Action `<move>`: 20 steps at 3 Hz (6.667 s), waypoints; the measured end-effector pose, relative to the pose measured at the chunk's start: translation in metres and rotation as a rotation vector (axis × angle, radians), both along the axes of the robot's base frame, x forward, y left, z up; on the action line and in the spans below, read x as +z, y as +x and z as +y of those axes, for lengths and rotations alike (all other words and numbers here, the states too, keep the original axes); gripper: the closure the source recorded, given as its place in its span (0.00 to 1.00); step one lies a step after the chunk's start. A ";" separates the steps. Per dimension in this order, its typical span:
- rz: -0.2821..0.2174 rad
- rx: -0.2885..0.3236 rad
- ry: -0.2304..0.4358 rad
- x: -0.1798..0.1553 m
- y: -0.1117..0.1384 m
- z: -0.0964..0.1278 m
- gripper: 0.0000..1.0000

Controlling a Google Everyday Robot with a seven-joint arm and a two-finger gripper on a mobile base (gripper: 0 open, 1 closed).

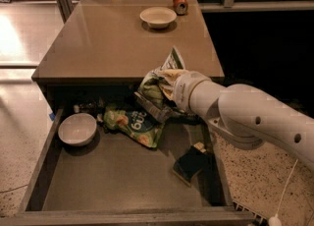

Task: Pick green jalapeno chip bag from top drawer and place on counter

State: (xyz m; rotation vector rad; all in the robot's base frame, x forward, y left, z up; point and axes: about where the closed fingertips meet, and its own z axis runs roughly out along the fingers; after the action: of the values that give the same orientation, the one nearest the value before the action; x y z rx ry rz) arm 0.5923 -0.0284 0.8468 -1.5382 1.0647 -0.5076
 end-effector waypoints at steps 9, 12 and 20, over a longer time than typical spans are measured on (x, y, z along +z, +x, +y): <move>-0.248 -0.075 0.015 0.093 0.013 -0.088 1.00; -0.243 -0.061 0.051 0.089 0.052 -0.077 1.00; -0.428 0.139 0.045 0.162 0.165 0.046 1.00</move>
Offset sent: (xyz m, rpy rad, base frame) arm 0.0048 0.0009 -0.0127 0.0404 -0.0094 -0.0231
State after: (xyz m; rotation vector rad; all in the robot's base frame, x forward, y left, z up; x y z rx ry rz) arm 0.7569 0.0176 1.0088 -1.3718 0.6316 -0.6738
